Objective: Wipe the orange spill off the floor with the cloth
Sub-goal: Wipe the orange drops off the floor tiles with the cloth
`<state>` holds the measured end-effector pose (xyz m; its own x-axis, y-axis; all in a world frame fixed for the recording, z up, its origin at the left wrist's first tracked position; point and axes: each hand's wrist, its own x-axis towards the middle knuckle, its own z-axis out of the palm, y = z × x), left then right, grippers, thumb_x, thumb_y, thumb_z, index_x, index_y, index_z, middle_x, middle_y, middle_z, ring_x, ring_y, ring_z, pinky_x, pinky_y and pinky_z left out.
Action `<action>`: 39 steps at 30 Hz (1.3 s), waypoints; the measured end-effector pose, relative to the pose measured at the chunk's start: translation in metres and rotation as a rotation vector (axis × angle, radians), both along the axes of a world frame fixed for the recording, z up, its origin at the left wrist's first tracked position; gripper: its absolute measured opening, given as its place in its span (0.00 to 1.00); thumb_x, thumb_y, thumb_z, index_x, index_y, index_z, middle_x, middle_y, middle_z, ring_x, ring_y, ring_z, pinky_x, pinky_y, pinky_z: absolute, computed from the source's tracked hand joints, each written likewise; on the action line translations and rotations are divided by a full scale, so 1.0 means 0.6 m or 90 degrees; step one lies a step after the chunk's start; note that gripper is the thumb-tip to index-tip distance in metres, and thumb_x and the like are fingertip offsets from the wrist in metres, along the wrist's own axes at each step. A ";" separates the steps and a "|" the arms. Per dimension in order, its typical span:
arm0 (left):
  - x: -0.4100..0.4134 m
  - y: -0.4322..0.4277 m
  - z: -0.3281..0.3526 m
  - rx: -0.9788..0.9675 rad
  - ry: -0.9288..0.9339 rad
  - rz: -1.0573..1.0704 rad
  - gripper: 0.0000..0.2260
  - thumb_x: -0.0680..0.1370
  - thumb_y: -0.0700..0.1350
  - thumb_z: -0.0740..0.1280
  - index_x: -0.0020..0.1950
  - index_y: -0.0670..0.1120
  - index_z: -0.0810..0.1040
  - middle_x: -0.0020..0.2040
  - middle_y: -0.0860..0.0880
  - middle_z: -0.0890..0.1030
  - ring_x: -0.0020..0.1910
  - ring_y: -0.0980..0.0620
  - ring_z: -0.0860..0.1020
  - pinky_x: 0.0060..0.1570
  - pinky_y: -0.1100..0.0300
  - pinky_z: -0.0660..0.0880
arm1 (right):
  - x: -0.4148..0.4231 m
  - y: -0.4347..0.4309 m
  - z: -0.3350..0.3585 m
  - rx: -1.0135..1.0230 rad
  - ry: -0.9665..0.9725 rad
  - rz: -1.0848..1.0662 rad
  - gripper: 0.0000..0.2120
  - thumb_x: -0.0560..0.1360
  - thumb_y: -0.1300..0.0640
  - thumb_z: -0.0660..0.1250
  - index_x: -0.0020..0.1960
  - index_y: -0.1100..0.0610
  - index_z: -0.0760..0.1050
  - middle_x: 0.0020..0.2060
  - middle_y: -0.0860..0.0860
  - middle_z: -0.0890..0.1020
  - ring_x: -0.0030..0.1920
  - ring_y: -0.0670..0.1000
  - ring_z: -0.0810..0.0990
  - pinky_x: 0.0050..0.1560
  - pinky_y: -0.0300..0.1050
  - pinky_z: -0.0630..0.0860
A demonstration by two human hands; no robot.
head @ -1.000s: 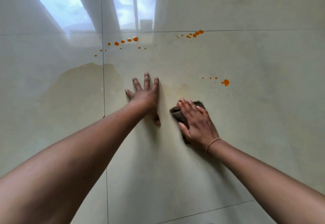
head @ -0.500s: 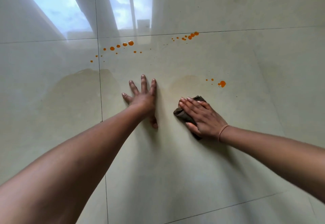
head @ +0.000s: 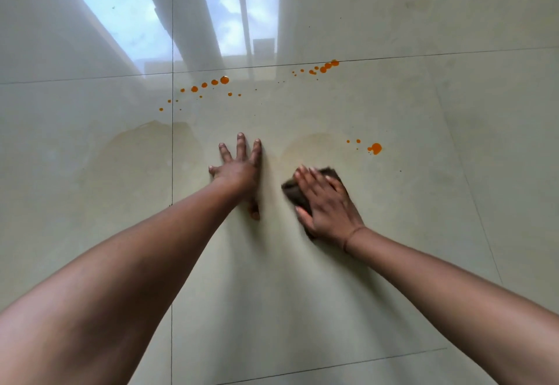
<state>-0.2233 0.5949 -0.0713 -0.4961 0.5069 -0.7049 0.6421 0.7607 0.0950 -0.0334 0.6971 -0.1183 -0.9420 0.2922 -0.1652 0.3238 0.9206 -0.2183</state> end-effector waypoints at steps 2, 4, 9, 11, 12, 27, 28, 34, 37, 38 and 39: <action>0.010 -0.002 0.009 0.003 0.028 -0.058 0.62 0.63 0.42 0.81 0.78 0.52 0.35 0.77 0.46 0.30 0.76 0.35 0.37 0.66 0.29 0.58 | 0.027 0.037 -0.007 0.020 0.012 0.033 0.34 0.74 0.42 0.53 0.76 0.57 0.62 0.75 0.54 0.64 0.74 0.54 0.64 0.69 0.51 0.58; 0.028 0.008 0.014 0.004 0.050 -0.167 0.65 0.59 0.43 0.83 0.78 0.51 0.37 0.77 0.46 0.31 0.77 0.37 0.38 0.65 0.31 0.62 | 0.007 0.075 -0.013 0.021 0.018 -0.130 0.33 0.74 0.43 0.53 0.75 0.58 0.63 0.74 0.55 0.66 0.73 0.55 0.66 0.69 0.50 0.56; 0.038 0.036 0.013 -0.045 0.002 -0.213 0.69 0.57 0.43 0.84 0.78 0.51 0.33 0.76 0.46 0.29 0.76 0.36 0.37 0.62 0.33 0.69 | 0.027 0.036 0.000 -0.014 0.042 -0.036 0.33 0.74 0.44 0.56 0.75 0.59 0.64 0.74 0.55 0.67 0.73 0.55 0.66 0.69 0.51 0.59; 0.037 0.041 0.012 -0.068 -0.031 -0.198 0.70 0.57 0.47 0.84 0.77 0.51 0.30 0.75 0.46 0.27 0.75 0.35 0.34 0.66 0.33 0.63 | 0.064 0.038 0.002 -0.018 0.036 0.062 0.33 0.73 0.43 0.57 0.75 0.57 0.63 0.74 0.54 0.66 0.74 0.53 0.64 0.69 0.51 0.61; 0.036 0.042 0.010 -0.080 -0.046 -0.189 0.70 0.56 0.48 0.84 0.76 0.51 0.29 0.75 0.46 0.26 0.74 0.35 0.32 0.68 0.32 0.60 | 0.057 0.049 -0.002 -0.011 0.042 0.051 0.33 0.73 0.43 0.57 0.75 0.57 0.64 0.74 0.54 0.66 0.73 0.53 0.65 0.69 0.51 0.61; 0.055 0.053 0.016 -0.094 -0.017 -0.170 0.68 0.60 0.49 0.83 0.76 0.49 0.28 0.74 0.45 0.25 0.74 0.34 0.33 0.62 0.28 0.63 | -0.044 0.087 -0.004 -0.004 -0.014 -0.123 0.34 0.73 0.43 0.53 0.75 0.59 0.64 0.73 0.55 0.67 0.73 0.54 0.66 0.68 0.51 0.57; 0.058 0.052 0.012 -0.093 -0.001 -0.172 0.69 0.59 0.49 0.83 0.76 0.49 0.28 0.74 0.44 0.26 0.74 0.33 0.33 0.61 0.28 0.63 | -0.053 0.075 -0.004 -0.006 -0.001 -0.131 0.33 0.74 0.43 0.53 0.74 0.59 0.64 0.73 0.55 0.67 0.73 0.54 0.66 0.68 0.50 0.56; 0.063 0.048 0.007 -0.056 -0.001 -0.149 0.70 0.57 0.45 0.84 0.76 0.49 0.30 0.75 0.46 0.27 0.75 0.34 0.34 0.62 0.27 0.60 | 0.032 0.077 0.000 0.009 0.019 0.090 0.35 0.73 0.43 0.57 0.76 0.57 0.61 0.75 0.54 0.64 0.75 0.53 0.62 0.70 0.52 0.62; 0.060 0.046 0.002 -0.051 0.000 -0.139 0.69 0.58 0.44 0.84 0.76 0.50 0.30 0.75 0.46 0.27 0.75 0.34 0.34 0.62 0.27 0.60 | -0.042 0.103 -0.008 0.000 0.009 -0.142 0.34 0.74 0.43 0.54 0.75 0.59 0.63 0.74 0.55 0.67 0.73 0.54 0.65 0.70 0.53 0.61; 0.061 0.047 0.002 -0.050 -0.002 -0.140 0.69 0.58 0.44 0.84 0.76 0.50 0.29 0.75 0.46 0.27 0.75 0.34 0.34 0.62 0.27 0.60 | -0.065 0.094 -0.006 -0.007 0.023 -0.190 0.33 0.74 0.43 0.54 0.74 0.59 0.63 0.73 0.56 0.67 0.73 0.55 0.65 0.70 0.52 0.59; 0.062 0.046 0.004 -0.050 -0.003 -0.144 0.69 0.58 0.45 0.84 0.76 0.50 0.29 0.75 0.46 0.26 0.75 0.34 0.34 0.62 0.27 0.60 | -0.071 0.076 -0.006 -0.017 0.030 -0.189 0.33 0.74 0.43 0.55 0.75 0.60 0.63 0.73 0.56 0.67 0.73 0.55 0.65 0.70 0.52 0.58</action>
